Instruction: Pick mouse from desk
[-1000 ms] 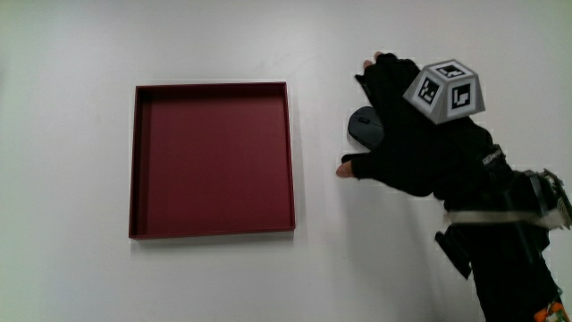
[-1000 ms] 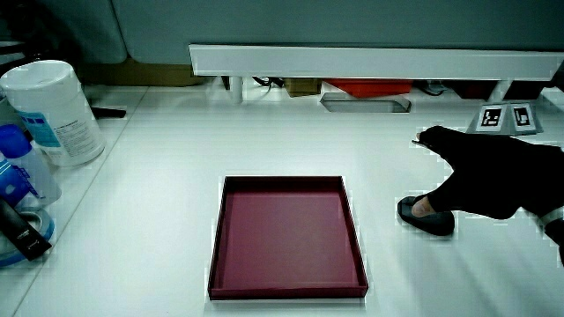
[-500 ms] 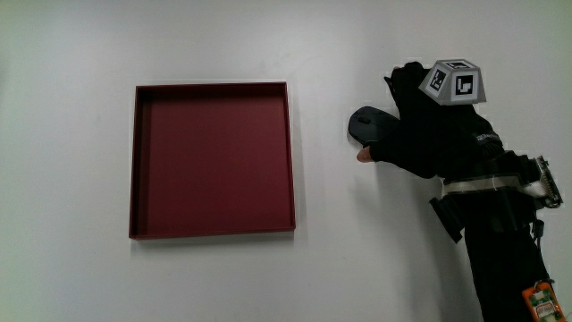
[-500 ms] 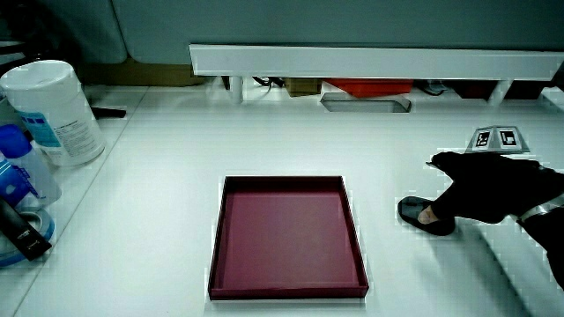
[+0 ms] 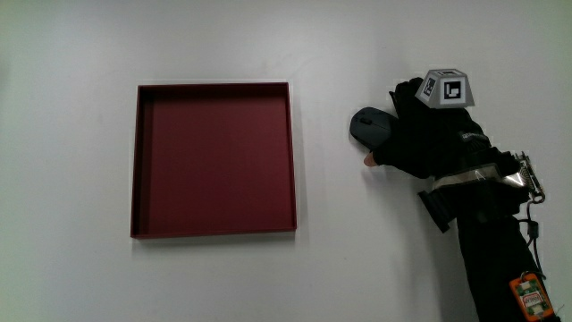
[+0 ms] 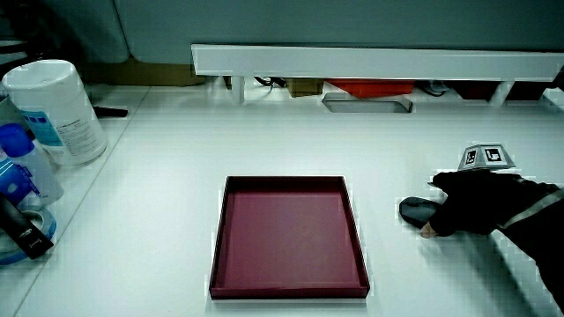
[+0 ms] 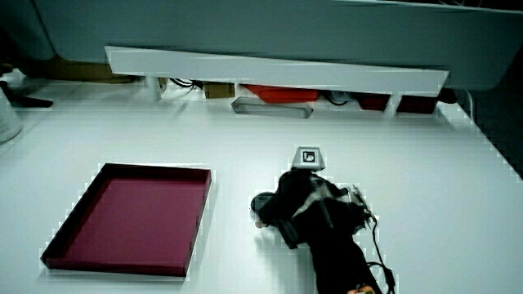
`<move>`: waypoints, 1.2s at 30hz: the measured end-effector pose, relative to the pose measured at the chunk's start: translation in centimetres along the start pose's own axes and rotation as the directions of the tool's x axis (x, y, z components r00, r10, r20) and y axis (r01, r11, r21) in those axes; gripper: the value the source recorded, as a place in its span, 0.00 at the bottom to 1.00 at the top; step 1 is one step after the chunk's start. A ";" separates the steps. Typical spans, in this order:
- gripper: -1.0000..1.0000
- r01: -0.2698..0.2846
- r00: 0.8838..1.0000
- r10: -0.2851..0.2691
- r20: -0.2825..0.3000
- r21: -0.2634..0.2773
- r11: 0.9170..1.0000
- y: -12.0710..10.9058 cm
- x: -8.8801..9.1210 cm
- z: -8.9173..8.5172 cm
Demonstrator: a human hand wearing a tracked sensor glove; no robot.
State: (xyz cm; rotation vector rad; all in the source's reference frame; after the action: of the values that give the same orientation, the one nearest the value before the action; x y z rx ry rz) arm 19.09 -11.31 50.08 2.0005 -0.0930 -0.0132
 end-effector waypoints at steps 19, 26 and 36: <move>0.78 0.066 0.997 -0.068 0.043 0.039 0.997 0.1 -0.8 0.0; 0.95 0.108 0.989 -0.118 0.092 0.110 0.988 -0.3 -1.3 0.2; 1.00 0.061 0.994 -0.073 0.084 0.134 0.989 -1.0 -1.3 0.5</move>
State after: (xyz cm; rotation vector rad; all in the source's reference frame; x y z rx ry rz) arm 17.85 -11.29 48.91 2.1335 -0.0853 -0.1425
